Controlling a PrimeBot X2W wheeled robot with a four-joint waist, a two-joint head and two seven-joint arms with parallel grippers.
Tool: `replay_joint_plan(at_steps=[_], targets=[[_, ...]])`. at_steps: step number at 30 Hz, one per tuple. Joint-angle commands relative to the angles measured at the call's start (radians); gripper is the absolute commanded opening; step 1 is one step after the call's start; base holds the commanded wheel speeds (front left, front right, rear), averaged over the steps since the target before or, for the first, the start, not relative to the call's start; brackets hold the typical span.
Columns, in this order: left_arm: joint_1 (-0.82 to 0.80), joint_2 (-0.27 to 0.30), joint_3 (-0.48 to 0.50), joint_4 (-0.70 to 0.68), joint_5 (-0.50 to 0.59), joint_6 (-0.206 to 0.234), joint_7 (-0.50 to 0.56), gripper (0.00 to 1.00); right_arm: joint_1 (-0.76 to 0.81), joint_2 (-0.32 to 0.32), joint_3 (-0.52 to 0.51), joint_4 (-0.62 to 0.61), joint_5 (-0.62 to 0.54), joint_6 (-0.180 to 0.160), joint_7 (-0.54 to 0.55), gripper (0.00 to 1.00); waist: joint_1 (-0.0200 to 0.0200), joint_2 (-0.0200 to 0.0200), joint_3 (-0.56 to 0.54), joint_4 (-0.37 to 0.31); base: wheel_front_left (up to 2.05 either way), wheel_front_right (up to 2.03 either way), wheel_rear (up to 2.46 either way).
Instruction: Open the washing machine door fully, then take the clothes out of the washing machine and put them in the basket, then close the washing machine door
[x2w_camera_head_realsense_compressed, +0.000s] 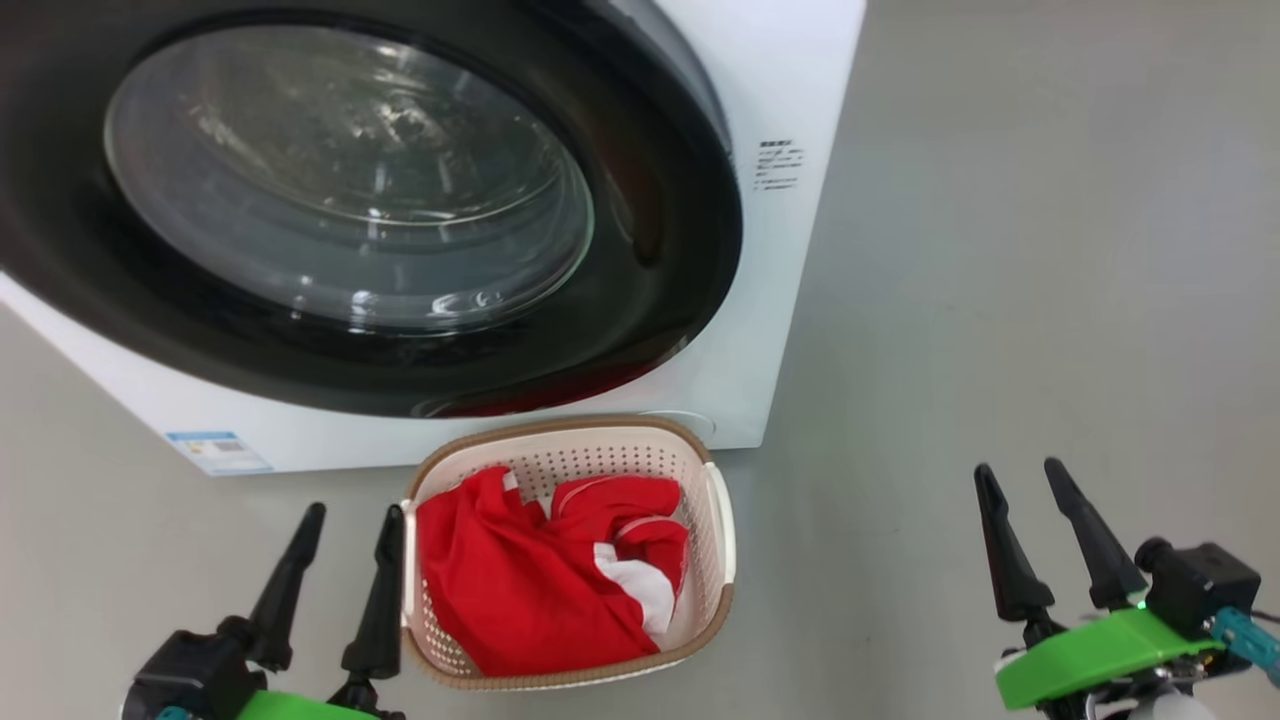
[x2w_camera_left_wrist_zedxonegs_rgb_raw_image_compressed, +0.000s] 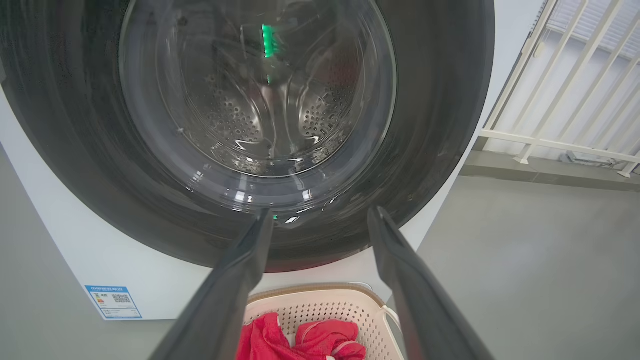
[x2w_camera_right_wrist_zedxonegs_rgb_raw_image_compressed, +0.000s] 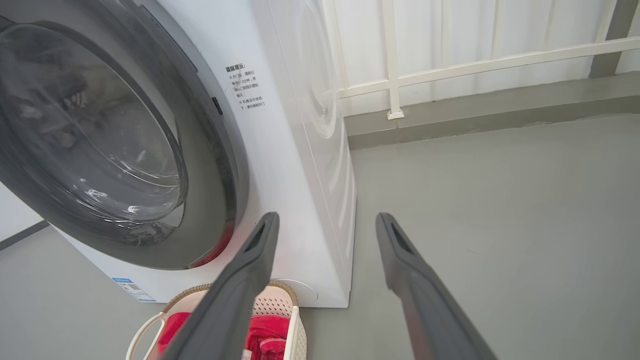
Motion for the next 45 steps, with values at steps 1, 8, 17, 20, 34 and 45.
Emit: replay_joint_plan(at_steps=[1, 8, 17, 20, 34, 45], targets=[[0.0, 0.02, 0.039, -0.028, 0.012, 0.001, -0.012, 1.0, 0.002, -0.001, 0.018, -0.027, -0.012, 0.0, 0.001, 1.0, 0.0, 0.0, -0.011, -0.011, 0.0, 0.0, 0.0], [0.037, 0.019, 0.061, -0.041, 0.028, 0.001, -0.012, 1.0, 0.051, 0.008, -0.017, -0.038, -0.012, 0.0, 0.001, 1.0, 0.0, 0.0, -0.031, -0.024, 0.0, 0.0, 0.0], [0.063, 0.009, 0.076, -0.047, 0.027, 0.001, -0.012, 1.0, 0.081, 0.02, -0.033, -0.041, -0.015, 0.0, 0.001, 1.0, 0.0, 0.0, -0.041, -0.022, 0.0, 0.0, 0.0], [0.063, 0.007, 0.074, -0.047, 0.02, 0.001, -0.012, 1.0, 0.08, 0.022, -0.034, -0.042, -0.015, 0.0, 0.001, 1.0, 0.0, 0.0, -0.044, -0.018, 0.0, 0.0, 0.0], [0.066, -0.022, 0.033, 0.039, 0.006, 0.0, 0.005, 0.0, 0.088, 0.042, -0.057, 0.056, 0.007, 0.0, 0.01, 0.0, 0.0, 0.0, -0.052, -0.011, 0.0, 0.0, 0.0], [0.058, -0.017, 0.035, 0.042, -0.116, 0.001, 0.03, 0.0, 0.077, 0.038, -0.059, 0.048, 0.116, 0.0, 0.039, 0.0, 0.0001, 0.0, -0.061, -0.019, 0.0, 0.0, 0.0]])
